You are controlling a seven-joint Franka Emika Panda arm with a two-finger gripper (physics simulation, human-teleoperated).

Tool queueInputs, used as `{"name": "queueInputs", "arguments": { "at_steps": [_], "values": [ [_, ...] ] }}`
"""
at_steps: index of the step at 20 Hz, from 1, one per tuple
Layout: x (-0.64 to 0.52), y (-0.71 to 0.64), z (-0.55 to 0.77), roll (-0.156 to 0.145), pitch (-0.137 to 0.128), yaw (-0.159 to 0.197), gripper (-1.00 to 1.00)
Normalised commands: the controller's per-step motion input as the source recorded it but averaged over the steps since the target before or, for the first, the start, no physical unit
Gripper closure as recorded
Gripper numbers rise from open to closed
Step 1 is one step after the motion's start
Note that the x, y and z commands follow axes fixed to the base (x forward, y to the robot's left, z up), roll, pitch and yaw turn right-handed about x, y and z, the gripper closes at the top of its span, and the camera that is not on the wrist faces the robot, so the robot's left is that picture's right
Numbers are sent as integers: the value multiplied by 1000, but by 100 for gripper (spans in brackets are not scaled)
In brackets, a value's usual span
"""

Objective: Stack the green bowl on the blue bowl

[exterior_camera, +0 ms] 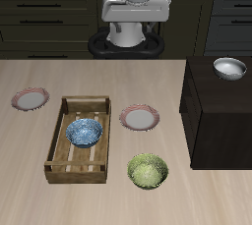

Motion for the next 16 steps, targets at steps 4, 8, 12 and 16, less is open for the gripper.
{"name": "queueInputs", "arguments": {
  "at_steps": [4, 8, 12, 16],
  "values": [
    [208, -30, -17, -24, -1, -1, -100],
    [263, -53, 46, -10, -13, -2, -100],
    [254, -54, 30, -6, -5, 6, -100],
    [303, -36, 23, 16, 13, -12, -100]
  ]
}}
